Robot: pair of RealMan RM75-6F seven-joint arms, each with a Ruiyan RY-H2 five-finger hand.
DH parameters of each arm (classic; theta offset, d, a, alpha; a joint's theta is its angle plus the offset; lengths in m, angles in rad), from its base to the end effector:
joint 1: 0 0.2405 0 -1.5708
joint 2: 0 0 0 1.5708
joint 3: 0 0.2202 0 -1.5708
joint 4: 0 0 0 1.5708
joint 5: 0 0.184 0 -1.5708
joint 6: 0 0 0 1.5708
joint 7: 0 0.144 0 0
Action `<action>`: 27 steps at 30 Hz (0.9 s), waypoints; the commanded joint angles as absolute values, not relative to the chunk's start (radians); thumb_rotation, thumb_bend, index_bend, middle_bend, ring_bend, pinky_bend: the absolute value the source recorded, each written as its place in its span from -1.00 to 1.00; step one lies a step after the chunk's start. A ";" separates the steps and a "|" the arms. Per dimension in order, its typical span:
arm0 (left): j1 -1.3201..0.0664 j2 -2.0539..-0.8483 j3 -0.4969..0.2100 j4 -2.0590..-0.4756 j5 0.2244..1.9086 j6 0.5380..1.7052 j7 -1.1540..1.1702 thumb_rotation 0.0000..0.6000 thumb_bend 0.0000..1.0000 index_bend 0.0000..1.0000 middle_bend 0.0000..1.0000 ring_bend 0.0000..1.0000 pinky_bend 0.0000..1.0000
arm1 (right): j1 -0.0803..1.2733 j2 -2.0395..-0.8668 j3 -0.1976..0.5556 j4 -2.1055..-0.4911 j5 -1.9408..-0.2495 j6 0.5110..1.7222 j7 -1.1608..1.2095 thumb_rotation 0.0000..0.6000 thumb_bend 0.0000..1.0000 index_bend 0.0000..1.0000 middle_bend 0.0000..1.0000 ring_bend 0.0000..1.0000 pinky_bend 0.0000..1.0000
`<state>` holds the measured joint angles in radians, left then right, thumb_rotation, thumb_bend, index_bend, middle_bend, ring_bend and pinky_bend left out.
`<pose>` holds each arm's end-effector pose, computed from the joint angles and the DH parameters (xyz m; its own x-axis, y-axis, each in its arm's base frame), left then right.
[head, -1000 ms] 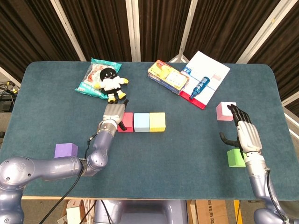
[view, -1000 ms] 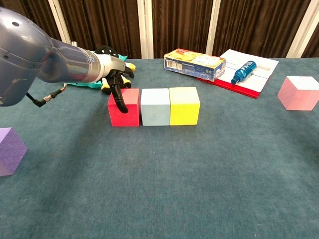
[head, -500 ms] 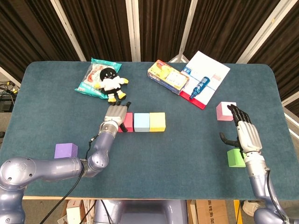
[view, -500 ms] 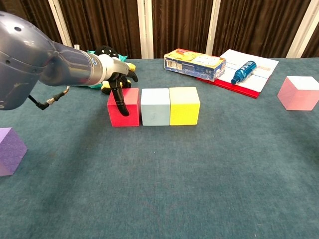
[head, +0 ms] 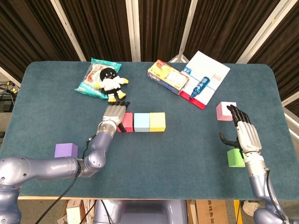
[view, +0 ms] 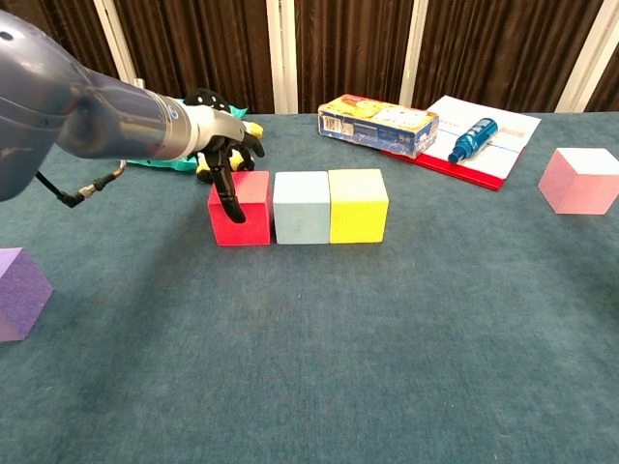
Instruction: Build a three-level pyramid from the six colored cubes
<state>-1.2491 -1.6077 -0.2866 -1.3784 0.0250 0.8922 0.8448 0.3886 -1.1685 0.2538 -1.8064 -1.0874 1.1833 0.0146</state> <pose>-0.0491 0.3775 -0.0105 0.4322 0.4814 0.7625 0.8922 -0.1054 -0.4391 -0.2003 -0.2723 0.1364 0.0287 -0.0988 0.9947 -0.9993 0.0226 0.0311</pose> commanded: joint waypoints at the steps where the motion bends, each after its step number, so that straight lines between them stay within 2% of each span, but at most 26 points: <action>1: -1.239 -1.570 -0.284 -1.426 0.042 0.902 0.838 1.00 -0.86 -1.00 -0.97 -1.00 -0.98 | 0.388 -1.168 0.254 -1.807 -1.088 1.185 0.015 1.00 -0.24 -1.00 -1.00 -1.00 -1.00; 8: -1.214 -1.472 -0.255 -1.540 0.070 0.934 0.839 1.00 -0.86 -1.00 -0.98 -1.00 -0.99 | 0.386 -1.163 0.258 -1.818 -1.094 1.191 0.017 1.00 -0.24 -1.00 -1.00 -1.00 -1.00; 15: -1.191 -1.408 -0.215 -1.588 0.083 0.957 0.844 1.00 -0.86 -1.00 -0.98 -1.00 -0.99 | 0.385 -1.159 0.256 -1.832 -1.101 1.194 0.017 1.00 -0.24 -1.00 -1.00 -1.00 -1.00; 21: -1.182 -1.391 -0.190 -1.572 0.085 0.969 0.847 1.00 -0.86 -1.00 -0.98 -1.00 -0.99 | 0.384 -1.155 0.260 -1.839 -1.101 1.194 0.024 1.00 -0.24 -1.00 -1.00 -1.00 -1.00; 27: -1.181 -1.433 -0.181 -1.503 0.130 0.979 0.838 1.00 -0.85 -1.00 -0.98 -1.00 -0.99 | 0.384 -1.153 0.260 -1.843 -1.102 1.193 0.027 1.00 -0.24 -1.00 -1.00 -1.00 -1.00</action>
